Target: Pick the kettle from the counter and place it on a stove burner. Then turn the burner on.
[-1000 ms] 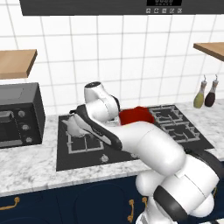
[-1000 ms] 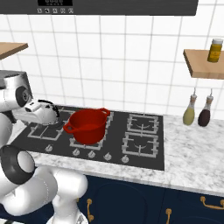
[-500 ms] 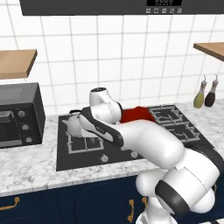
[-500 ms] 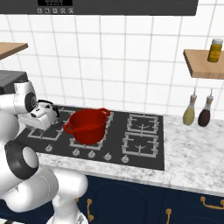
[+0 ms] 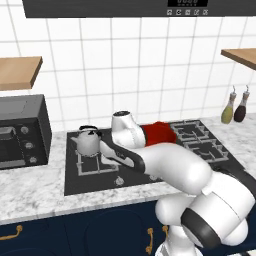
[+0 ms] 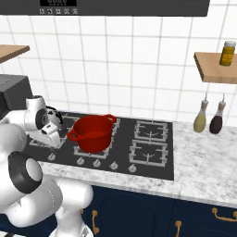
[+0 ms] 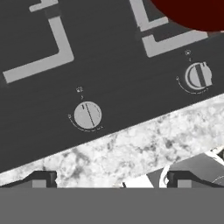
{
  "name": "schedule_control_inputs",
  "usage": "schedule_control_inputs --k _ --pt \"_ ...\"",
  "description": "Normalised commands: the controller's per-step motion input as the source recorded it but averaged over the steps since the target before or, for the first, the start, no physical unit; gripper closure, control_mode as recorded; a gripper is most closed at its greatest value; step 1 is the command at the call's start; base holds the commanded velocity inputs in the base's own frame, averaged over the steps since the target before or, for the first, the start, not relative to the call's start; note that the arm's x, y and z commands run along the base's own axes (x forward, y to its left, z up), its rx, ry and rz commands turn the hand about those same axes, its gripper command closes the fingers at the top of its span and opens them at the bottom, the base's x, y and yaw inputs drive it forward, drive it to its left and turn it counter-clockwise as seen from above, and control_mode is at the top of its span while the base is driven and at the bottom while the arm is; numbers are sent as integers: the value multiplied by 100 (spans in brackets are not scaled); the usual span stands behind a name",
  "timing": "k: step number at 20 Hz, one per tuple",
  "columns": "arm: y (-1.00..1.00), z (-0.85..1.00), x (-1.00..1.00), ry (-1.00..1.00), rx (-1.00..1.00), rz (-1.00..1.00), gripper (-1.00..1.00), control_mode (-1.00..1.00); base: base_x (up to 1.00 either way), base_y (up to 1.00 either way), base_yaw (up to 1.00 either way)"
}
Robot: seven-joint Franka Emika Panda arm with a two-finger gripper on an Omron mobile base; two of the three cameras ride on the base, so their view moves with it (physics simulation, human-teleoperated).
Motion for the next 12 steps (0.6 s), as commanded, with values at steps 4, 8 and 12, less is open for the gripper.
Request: schedule_control_inputs --k 4,8,12 --pt "0 -46 5 4 0 0 -100 -100 0 0 0" --pt "4 -40 13 4 0 0 -100 -100 0 0 0" --pt "6 -35 13 4 0 0 -100 -100 0 0 0"
